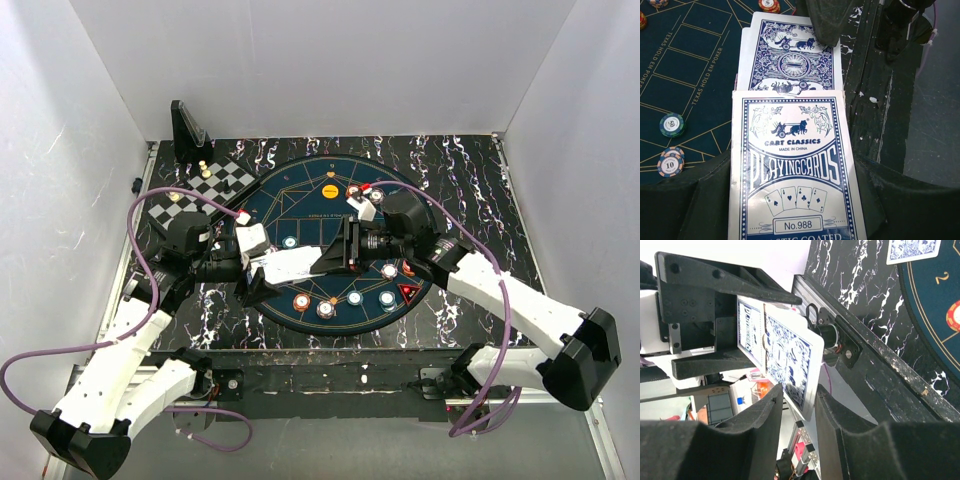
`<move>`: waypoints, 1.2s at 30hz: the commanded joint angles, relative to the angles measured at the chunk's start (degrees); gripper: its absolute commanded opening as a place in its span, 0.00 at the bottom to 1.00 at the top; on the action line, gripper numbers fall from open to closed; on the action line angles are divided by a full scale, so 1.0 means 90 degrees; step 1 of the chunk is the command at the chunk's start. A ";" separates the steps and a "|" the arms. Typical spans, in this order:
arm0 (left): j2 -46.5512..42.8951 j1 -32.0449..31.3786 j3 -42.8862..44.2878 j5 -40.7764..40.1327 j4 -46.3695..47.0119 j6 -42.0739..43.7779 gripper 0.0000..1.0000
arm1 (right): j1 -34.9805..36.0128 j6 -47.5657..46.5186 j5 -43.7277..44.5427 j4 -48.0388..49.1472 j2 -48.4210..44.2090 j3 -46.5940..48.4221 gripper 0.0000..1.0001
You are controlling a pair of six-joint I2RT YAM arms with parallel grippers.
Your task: Distribute texas hold em gaming equipment
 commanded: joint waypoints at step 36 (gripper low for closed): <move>-0.0256 0.0034 -0.0218 0.0608 0.1229 -0.0925 0.00 | 0.0289 0.0557 -0.0079 0.1502 0.0361 0.0396 0.74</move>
